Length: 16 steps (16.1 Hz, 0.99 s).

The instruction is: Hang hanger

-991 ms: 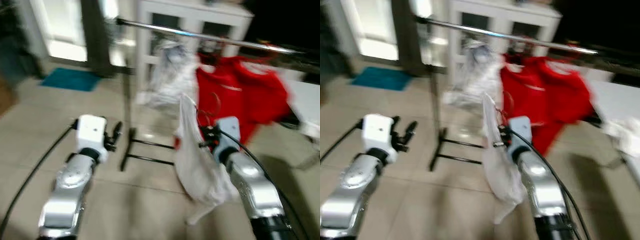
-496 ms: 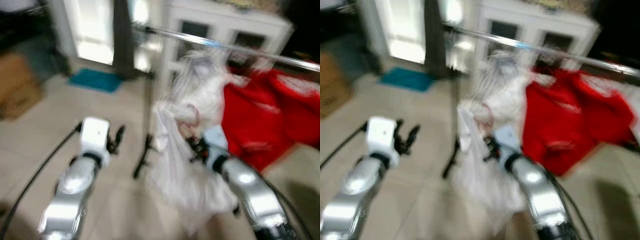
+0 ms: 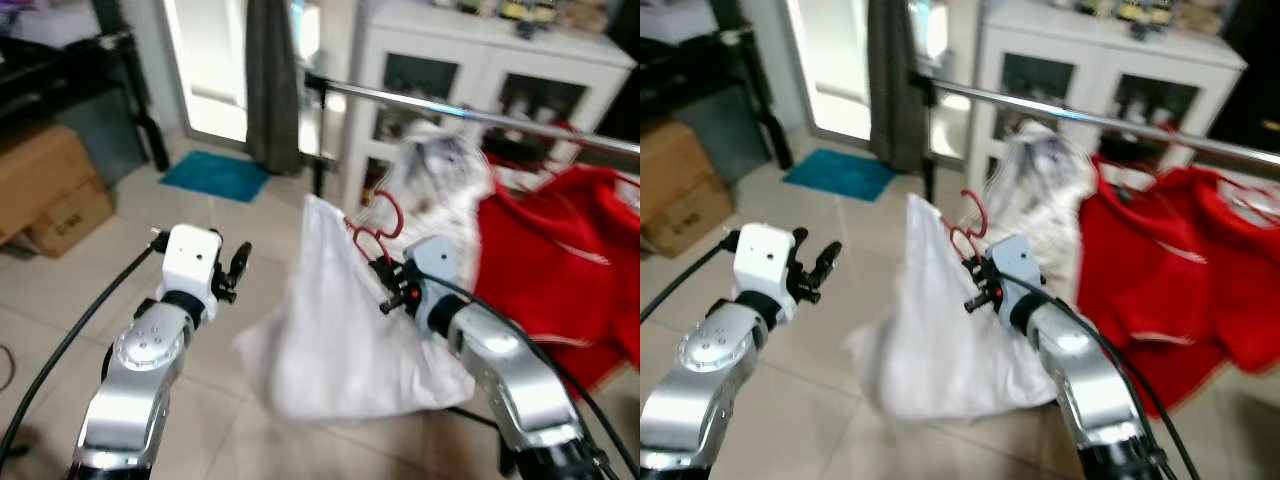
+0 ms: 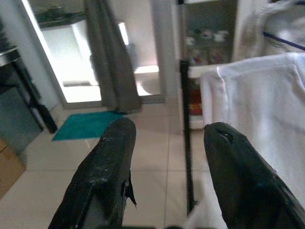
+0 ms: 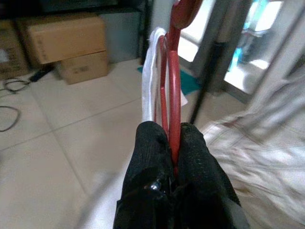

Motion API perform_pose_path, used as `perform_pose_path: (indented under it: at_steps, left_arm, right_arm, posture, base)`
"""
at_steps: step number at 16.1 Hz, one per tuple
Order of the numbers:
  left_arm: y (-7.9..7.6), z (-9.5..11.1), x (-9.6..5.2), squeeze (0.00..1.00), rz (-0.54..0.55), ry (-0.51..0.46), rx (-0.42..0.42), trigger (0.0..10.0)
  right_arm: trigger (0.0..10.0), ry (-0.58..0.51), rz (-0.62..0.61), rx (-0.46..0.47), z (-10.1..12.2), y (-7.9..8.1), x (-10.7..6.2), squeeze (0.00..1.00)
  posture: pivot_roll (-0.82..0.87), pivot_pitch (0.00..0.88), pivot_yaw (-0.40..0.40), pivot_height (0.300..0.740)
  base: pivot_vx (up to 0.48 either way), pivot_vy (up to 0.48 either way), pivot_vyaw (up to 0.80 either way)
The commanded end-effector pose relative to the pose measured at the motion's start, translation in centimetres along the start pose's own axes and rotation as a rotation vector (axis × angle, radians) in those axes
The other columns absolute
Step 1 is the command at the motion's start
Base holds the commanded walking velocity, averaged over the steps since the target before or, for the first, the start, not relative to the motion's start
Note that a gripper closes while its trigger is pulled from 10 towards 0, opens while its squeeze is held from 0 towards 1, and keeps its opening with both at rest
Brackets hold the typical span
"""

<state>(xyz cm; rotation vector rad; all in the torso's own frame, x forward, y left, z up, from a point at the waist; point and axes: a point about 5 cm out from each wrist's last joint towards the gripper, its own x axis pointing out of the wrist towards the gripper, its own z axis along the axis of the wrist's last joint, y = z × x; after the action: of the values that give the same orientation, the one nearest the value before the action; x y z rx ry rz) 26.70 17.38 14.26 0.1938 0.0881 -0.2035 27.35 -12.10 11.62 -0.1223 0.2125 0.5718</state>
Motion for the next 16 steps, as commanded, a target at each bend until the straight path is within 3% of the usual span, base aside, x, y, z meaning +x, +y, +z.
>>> perform_pose_path:
  at_steps: [1, 4, 8, 16]
  left_arm:
    - [0.0, -0.2, 0.1, 0.0, 0.006, 0.014, -0.044, 10.0]
    - [-0.5, -0.8, -0.6, 0.0, -0.041, 0.032, -0.023, 10.0]
    - [-0.5, -1.1, -0.9, 0.0, -0.077, 0.032, -0.03, 10.0]
    - [-0.6, -1.6, -1.1, 0.0, -0.033, 0.021, -0.049, 10.0]
  right_arm:
    - [10.0, -0.006, 0.011, 0.002, 0.0, -0.1, -0.5, 0.0]
    - [10.0, 0.04, -0.005, 0.025, -1.6, -0.8, -1.9, 0.0]
    - [10.0, 0.167, -0.015, 0.013, -3.4, -1.6, -3.6, 0.0]
    - [10.0, 0.195, -0.247, 0.037, -3.6, -3.5, -3.5, 0.0]
  posture:
    - [-0.05, 0.0, -0.038, 0.74]
    - [-0.05, 0.005, -0.047, 0.74]
    - [-0.06, 0.019, -0.048, 0.74]
    - [-0.06, 0.022, -0.043, 0.74]
  base:
    - [0.0, 0.0, 0.0]
    - [0.0, 0.0, 0.0]
    - [0.0, 0.0, -0.8]
    - [0.0, 0.0, -0.8]
